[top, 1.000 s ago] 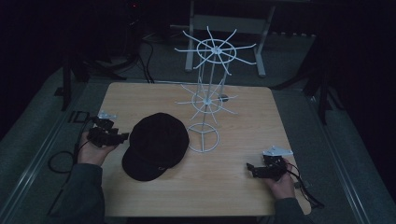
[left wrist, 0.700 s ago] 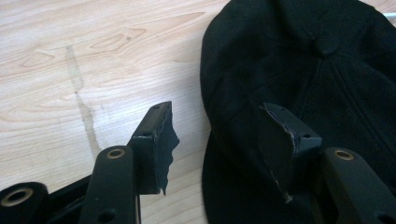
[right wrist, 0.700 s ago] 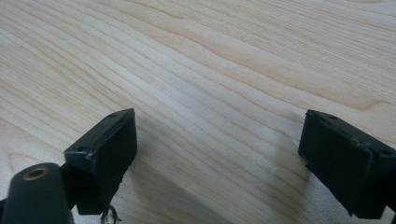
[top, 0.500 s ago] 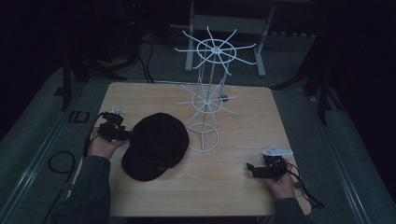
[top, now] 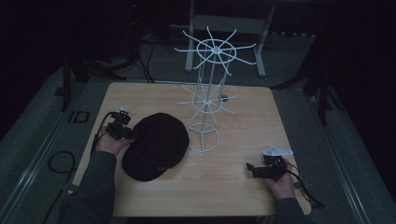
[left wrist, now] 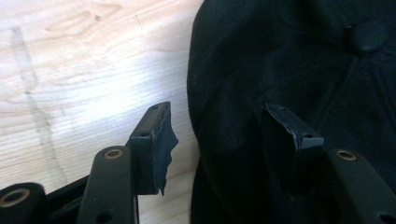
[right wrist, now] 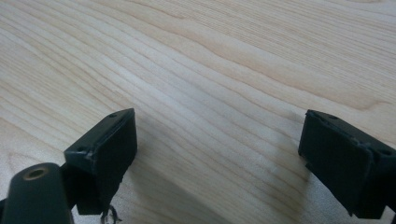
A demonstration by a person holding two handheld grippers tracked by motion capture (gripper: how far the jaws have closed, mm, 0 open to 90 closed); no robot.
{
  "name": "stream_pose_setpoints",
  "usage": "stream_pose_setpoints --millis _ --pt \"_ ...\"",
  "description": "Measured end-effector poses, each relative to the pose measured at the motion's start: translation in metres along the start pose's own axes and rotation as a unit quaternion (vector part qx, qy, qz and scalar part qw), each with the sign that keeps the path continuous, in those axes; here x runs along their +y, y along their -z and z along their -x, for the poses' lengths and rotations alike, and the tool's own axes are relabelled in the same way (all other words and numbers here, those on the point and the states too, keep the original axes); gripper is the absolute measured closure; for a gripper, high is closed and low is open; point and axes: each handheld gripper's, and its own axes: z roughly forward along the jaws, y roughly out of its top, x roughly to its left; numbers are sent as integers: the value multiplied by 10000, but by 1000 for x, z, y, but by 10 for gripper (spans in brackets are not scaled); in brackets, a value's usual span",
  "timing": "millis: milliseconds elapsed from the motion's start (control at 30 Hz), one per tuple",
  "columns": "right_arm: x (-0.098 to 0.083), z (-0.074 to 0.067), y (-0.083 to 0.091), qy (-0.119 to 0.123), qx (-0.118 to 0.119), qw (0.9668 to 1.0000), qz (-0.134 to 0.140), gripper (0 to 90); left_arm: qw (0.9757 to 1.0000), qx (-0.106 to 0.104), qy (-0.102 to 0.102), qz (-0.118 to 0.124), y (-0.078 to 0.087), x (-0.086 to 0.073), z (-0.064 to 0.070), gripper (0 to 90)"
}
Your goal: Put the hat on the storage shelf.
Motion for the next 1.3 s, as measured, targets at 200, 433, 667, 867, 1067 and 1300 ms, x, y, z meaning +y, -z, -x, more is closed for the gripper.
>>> stream_pose_setpoints --millis 200,433,667,867,1067,1300 --pt "0 0 0 -1 1 10000 0 114 9993 -141 130 -318 -19 1 -1 455" --pt "0 0 0 0 1 10000 -2 114 9980 -241 169 -564 -28 6 -2 509" --pt "0 0 0 -5 1 10000 -4 114 9945 -583 401 -774 -35 8 -5 554" --pt "0 0 0 -6 1 10000 -1 114 9964 -375 156 -743 -33 7 0 664" --pt "0 0 0 -6 1 10000 -2 114 9976 -280 113 -618 -29 7 3 719" --pt "0 0 0 -4 1 10000 -4 114 9974 -532 393 -280 -23 1 -4 745"
